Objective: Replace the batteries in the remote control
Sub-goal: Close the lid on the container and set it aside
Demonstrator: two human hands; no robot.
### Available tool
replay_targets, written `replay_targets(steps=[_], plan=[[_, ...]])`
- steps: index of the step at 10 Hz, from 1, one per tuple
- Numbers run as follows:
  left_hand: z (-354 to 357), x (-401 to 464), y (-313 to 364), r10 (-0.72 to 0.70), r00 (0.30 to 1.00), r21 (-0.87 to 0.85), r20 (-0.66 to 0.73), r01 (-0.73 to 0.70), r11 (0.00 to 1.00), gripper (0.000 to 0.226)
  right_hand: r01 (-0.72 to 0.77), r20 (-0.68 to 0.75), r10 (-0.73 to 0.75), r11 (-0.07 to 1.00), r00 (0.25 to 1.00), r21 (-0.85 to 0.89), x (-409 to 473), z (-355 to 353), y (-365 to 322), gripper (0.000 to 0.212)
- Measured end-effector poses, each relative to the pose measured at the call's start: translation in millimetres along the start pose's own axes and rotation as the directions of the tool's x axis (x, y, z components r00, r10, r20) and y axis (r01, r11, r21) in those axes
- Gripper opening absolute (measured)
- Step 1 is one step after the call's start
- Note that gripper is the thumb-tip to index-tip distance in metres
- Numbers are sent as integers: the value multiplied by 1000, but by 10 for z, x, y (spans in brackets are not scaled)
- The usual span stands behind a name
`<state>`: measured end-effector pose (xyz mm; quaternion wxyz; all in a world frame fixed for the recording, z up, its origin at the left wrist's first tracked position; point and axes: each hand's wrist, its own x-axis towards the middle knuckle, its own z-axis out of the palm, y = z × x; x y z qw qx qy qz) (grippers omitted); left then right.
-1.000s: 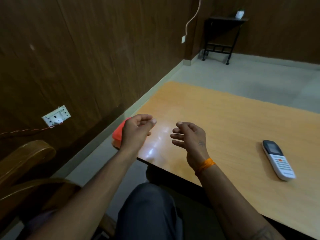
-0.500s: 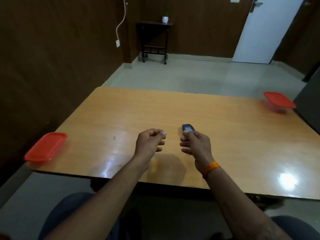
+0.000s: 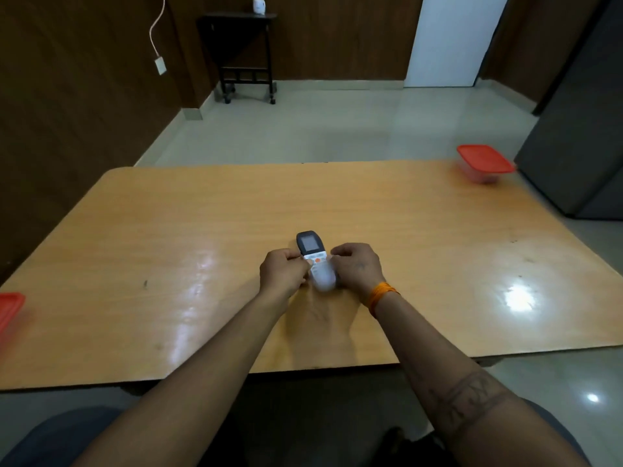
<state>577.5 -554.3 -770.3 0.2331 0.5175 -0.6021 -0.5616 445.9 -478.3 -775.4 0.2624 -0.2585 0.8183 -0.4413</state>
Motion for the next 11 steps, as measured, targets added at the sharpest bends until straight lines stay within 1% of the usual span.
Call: replay_targets(steps=[1, 2, 3, 4, 6, 7, 9, 10, 11], plan=[[-24, 145, -11, 5, 999, -36, 39, -4, 999, 32, 15, 20, -16, 999, 1000, 39, 80, 100, -47, 30], [-93, 309, 20, -22, 997, -86, 71, 28, 996, 44, 26, -29, -23, 995, 999, 94, 144, 229, -131, 34], [-175, 485, 85, -18, 997, -106, 79, 26, 994, 52, 29, -47, -21, 984, 999, 174, 221, 367, -219, 35], [-265, 628, 227, 1, 997, -99, 76, 7, 995, 55, 36, -48, -26, 974, 999, 223, 339, 491, -330, 39], [-391, 969, 371, -42, 995, -27, 96, 45, 999, 55, 12, -52, 1, 969, 999, 246, 632, 671, -537, 39], [-404, 1086, 386, -37, 994, -12, 101, 38, 999, 53, -5, -52, 17, 974, 999, 228, 729, 711, -565, 37], [-402, 1150, 433, -31, 994, -30, 104, 34, 999, 50, 16, -74, -2, 980, 997, 200, 793, 716, -597, 36], [-404, 1190, 386, -27, 994, -40, 106, 31, 999, 47, 24, -62, -10, 976, 998, 217, 803, 733, -581, 38], [-413, 1194, 360, -17, 996, -48, 89, 21, 999, 35, 54, -88, -37, 978, 995, 203, 752, 720, -572, 36]])
